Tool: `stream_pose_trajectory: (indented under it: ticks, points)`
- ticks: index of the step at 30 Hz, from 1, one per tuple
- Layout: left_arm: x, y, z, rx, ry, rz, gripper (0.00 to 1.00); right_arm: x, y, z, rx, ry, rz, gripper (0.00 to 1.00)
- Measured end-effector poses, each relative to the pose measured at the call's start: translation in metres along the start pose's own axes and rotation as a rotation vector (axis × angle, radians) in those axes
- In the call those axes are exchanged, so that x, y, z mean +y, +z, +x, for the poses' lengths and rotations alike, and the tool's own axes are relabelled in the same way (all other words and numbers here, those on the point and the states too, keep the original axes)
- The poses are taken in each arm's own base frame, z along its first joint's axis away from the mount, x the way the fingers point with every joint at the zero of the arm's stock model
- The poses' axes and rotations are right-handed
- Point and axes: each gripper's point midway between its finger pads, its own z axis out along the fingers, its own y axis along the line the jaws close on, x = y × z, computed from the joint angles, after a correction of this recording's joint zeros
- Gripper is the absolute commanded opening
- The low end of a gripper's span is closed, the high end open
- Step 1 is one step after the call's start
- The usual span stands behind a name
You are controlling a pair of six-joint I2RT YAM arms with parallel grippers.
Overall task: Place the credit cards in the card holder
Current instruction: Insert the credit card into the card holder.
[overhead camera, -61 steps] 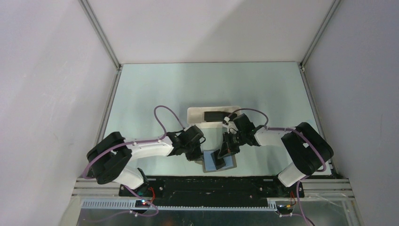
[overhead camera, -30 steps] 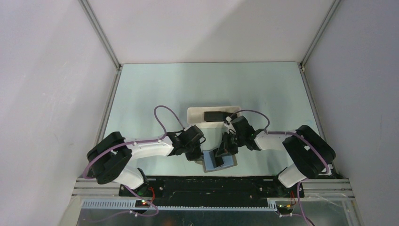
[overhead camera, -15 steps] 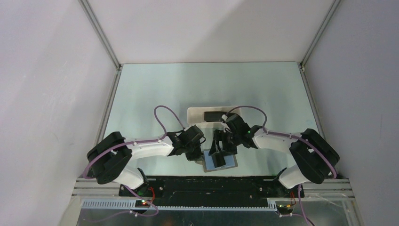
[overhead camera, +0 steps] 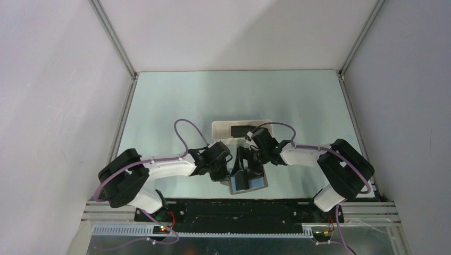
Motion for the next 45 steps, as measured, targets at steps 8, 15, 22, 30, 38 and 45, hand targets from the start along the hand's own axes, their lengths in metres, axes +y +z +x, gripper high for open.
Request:
stream_pose_trajectory:
  ticks: [8,15,22,30,38,45]
  points:
    - [0.000,0.000,0.000,0.001,0.002,-0.001,0.00,0.008,0.005,0.006,0.036,0.032,-0.036,0.89]
    - [0.001,0.000,0.001,0.002,0.016,-0.003,0.00,0.011,0.007,0.007,0.060,0.042,-0.048,0.89]
    - [0.003,-0.001,0.001,0.006,0.023,-0.006,0.00,0.012,0.009,0.007,0.075,0.042,-0.057,0.90]
    - [0.006,-0.001,0.001,0.006,0.021,-0.016,0.00,0.012,0.005,0.010,0.058,-0.023,-0.038,0.99]
    - [0.005,-0.001,0.001,0.005,0.021,-0.015,0.00,-0.003,-0.006,0.018,0.028,-0.091,0.072,0.99]
    - [0.005,-0.001,0.001,0.004,0.021,-0.014,0.00,-0.009,-0.012,0.018,0.013,-0.113,0.108,0.90]
